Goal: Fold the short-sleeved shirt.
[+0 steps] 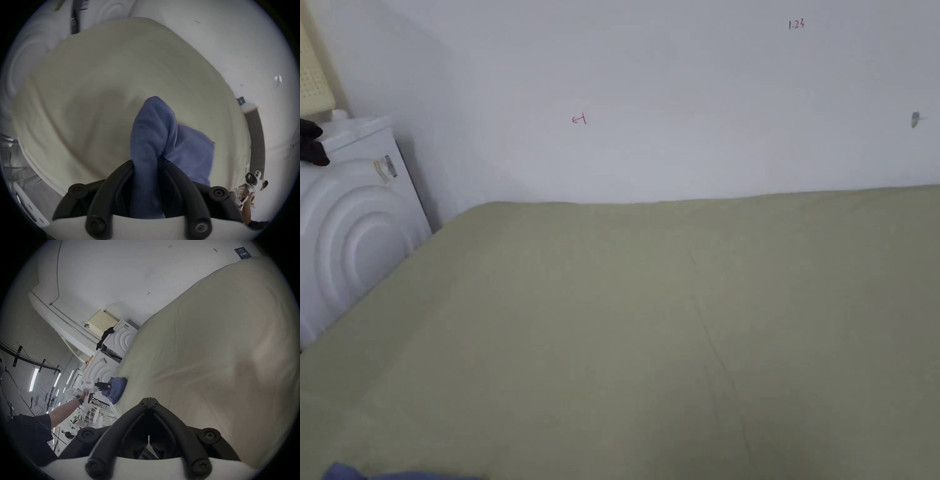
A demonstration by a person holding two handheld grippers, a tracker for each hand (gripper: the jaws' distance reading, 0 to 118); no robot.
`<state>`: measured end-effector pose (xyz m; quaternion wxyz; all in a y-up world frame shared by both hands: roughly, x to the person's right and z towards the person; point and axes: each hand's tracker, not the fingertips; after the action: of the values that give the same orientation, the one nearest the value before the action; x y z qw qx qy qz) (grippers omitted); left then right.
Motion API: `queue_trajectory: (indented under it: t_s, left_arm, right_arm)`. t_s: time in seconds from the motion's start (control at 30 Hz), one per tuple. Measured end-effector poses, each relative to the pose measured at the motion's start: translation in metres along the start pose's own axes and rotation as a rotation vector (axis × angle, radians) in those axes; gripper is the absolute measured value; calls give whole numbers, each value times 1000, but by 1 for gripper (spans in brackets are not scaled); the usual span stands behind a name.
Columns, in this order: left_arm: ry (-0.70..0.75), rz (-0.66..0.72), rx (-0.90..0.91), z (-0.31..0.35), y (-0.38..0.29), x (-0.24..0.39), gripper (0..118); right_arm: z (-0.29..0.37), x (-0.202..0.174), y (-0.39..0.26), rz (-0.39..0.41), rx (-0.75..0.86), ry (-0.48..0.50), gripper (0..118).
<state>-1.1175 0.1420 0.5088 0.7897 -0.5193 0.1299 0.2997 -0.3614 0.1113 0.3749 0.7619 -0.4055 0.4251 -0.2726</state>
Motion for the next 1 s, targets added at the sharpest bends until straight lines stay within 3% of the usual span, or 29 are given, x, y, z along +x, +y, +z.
queue_trajectory:
  t_s: [0.13,0.17,0.27,0.37,0.43,0.5,0.63,0.7,0.73,0.77,0.8,0.87,1.0]
  left_arm:
    - [-80,13,8,-19,11,-33,19]
    - [-69,-4,10,-19,12,-31,23]
    - [-11,-10,7,3,6,-19,50]
    - [45,-36,-1,46,4,-11,56]
    - [156,-78,80,82,0,5,60]
    - [316,-161,202,117,-9,31,60]
    - [203,-317,435,154,-46,116,60]
    - [190,-368,545,156,-72,173,53]
    - [185,-396,589,153,-85,199,39]
    - [164,-453,646,145,-100,231,6]
    - [127,-536,734,141,-115,260,0]
    - [63,-584,812,133,-137,309,0]
    - [-34,-510,898,117,-198,402,0]
  right_arm:
    - [6,-5,-2,12,7,-37,1]
    - [8,-6,-2,5,16,-32,1]
    - [15,-12,1,-3,47,-13,1]
    - [31,-26,6,59,61,12,2]
    - [46,-37,8,107,79,10,2]
    - [61,-49,12,162,104,-52,2]
    - [85,-74,21,348,136,-292,2]
    - [96,-78,27,396,161,-362,2]
    - [102,-79,31,409,170,-392,2]
    - [108,-81,35,404,181,-438,1]
    - [114,-84,40,431,204,-493,2]
    - [125,-91,50,470,244,-575,2]
    - [140,-121,66,605,372,-781,2]
